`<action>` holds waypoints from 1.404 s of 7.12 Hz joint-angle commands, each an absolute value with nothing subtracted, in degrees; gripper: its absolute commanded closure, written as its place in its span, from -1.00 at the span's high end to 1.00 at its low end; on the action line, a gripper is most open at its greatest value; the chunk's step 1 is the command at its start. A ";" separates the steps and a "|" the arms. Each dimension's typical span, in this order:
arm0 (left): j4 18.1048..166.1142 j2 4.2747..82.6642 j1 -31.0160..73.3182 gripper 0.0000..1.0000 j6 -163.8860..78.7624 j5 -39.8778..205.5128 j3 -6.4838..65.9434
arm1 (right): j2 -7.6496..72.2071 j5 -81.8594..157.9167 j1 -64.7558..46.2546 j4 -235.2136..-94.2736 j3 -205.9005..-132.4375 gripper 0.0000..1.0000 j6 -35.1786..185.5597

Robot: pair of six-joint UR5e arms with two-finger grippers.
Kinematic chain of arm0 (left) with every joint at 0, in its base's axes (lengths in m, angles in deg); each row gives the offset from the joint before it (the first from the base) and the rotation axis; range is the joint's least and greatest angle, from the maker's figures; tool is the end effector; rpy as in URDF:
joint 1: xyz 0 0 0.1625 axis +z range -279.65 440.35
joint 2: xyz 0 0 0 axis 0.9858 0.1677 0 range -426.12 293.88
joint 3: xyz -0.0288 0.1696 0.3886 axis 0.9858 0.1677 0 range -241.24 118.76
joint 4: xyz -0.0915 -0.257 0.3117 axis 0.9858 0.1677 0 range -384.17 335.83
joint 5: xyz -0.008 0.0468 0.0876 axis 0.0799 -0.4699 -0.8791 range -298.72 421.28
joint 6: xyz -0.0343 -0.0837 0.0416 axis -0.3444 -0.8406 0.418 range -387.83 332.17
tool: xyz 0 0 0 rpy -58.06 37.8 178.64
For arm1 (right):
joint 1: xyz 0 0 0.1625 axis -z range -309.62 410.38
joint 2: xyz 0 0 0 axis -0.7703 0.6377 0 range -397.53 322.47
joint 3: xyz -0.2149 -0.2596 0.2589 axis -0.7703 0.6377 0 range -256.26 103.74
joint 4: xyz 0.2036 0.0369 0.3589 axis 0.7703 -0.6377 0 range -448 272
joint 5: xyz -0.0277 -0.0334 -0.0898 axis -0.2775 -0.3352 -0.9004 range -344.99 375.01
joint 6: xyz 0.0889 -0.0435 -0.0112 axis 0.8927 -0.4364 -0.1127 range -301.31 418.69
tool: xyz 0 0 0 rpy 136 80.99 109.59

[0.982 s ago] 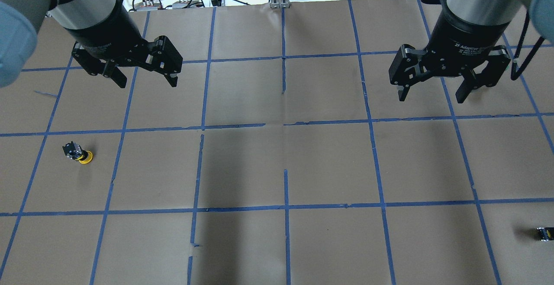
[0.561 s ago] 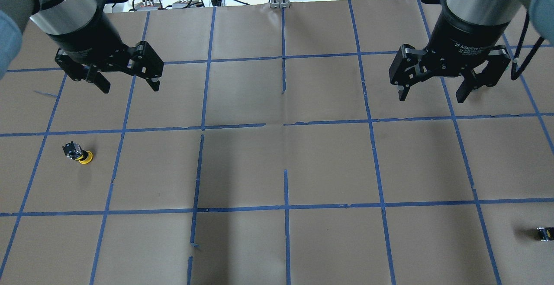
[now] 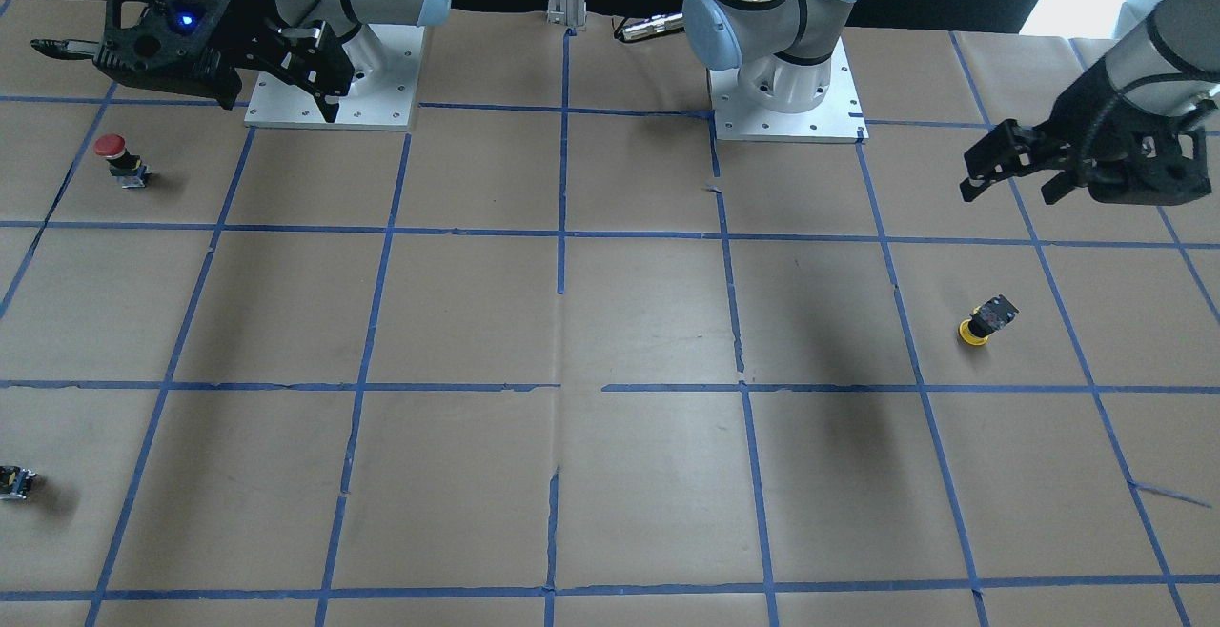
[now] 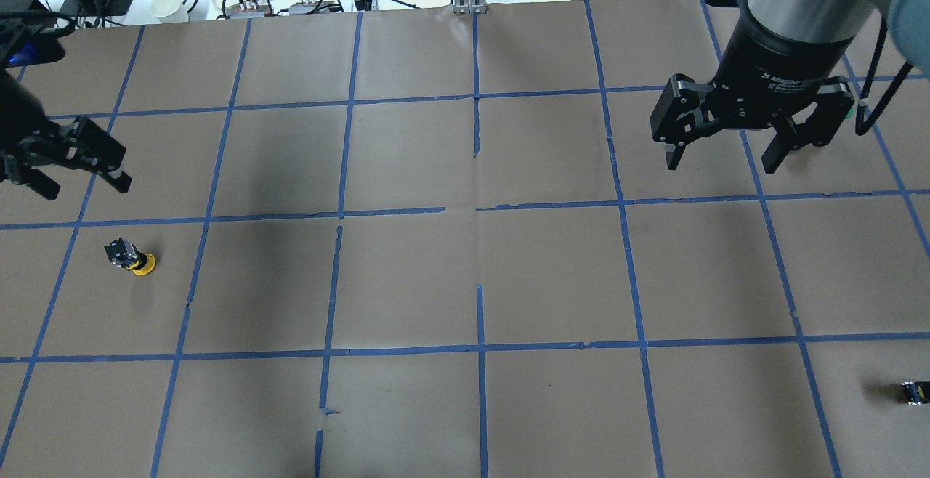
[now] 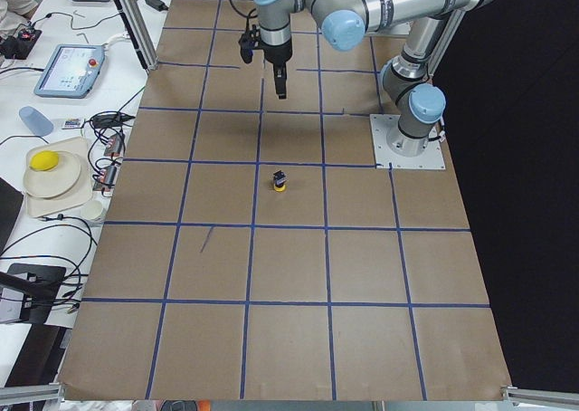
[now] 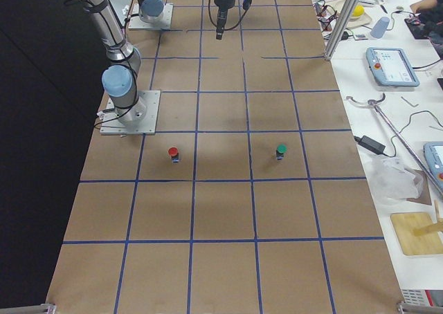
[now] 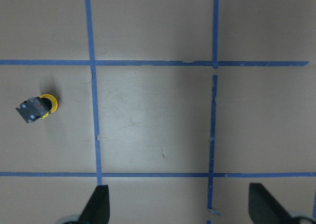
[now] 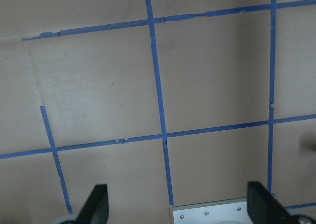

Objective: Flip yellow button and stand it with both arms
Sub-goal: 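Move the left gripper down toward the yellow button lying on its side, then close the left gripper on the black base of the yellow button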

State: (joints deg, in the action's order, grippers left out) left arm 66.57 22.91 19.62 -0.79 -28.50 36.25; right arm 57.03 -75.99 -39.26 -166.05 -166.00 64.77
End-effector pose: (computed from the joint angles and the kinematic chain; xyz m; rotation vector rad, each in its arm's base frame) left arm 0.1126 -0.4742 0.4315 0.0603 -3.0733 -0.1694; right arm 0.1288 -0.4445 0.5079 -0.1731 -3.1074 -0.1921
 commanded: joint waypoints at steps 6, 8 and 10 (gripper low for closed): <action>39.21 40.74 28.76 0.90 -13.54 -27.31 46.95 | 57.04 -76.57 -39.27 -165.96 -166.00 1.00 64.75; 38.76 41.10 28.14 0.46 -14.74 -27.48 47.30 | 57.04 -76.58 -39.27 -165.96 -166.00 1.00 64.75; 38.85 41.01 28.14 -0.34 -14.65 -27.40 47.39 | 57.04 -76.66 -39.27 -165.96 -166.00 1.00 64.75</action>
